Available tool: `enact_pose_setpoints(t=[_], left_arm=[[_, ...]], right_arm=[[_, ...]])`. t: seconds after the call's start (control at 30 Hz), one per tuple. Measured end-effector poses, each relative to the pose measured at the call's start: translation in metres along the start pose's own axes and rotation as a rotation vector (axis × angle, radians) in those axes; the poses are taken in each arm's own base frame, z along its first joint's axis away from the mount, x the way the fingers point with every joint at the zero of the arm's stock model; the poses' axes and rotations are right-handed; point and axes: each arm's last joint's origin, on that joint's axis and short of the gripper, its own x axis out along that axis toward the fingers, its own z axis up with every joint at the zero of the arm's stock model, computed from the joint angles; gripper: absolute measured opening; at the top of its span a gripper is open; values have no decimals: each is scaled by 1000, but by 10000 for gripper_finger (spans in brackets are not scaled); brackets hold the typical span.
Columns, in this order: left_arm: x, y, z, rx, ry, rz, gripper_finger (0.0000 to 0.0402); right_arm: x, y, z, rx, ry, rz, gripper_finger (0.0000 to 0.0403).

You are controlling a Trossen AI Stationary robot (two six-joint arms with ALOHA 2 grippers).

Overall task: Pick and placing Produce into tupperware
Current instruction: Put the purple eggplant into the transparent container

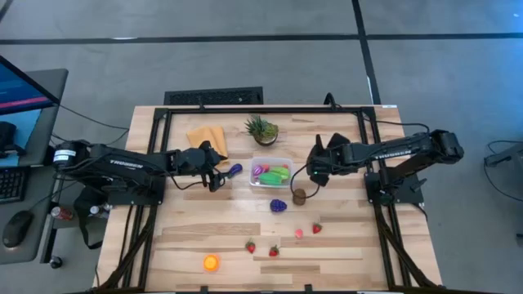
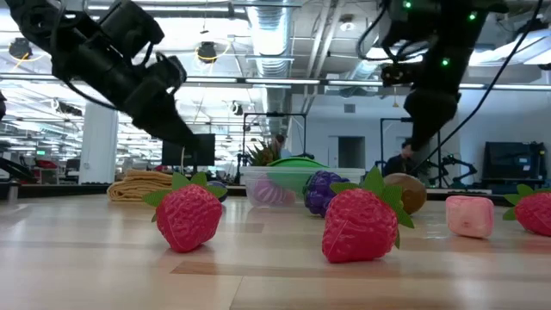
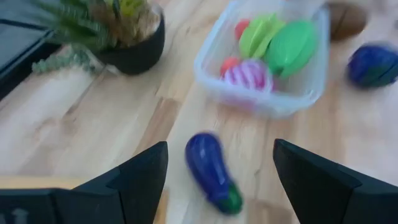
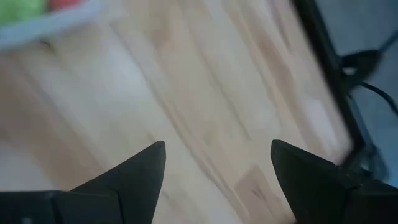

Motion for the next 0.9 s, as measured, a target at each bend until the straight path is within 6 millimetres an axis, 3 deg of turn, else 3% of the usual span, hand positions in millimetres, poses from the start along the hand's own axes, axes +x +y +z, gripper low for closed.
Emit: enact_pose_setpoints(t=[0.27, 0.9], left_arm=[[21, 0, -9, -7, 34, 85, 284], [80, -11, 3, 16, 259, 79, 284]], right_arm=[[0, -2, -2, 7, 4, -45, 286], [0, -3, -2, -4, -6, -85, 286]])
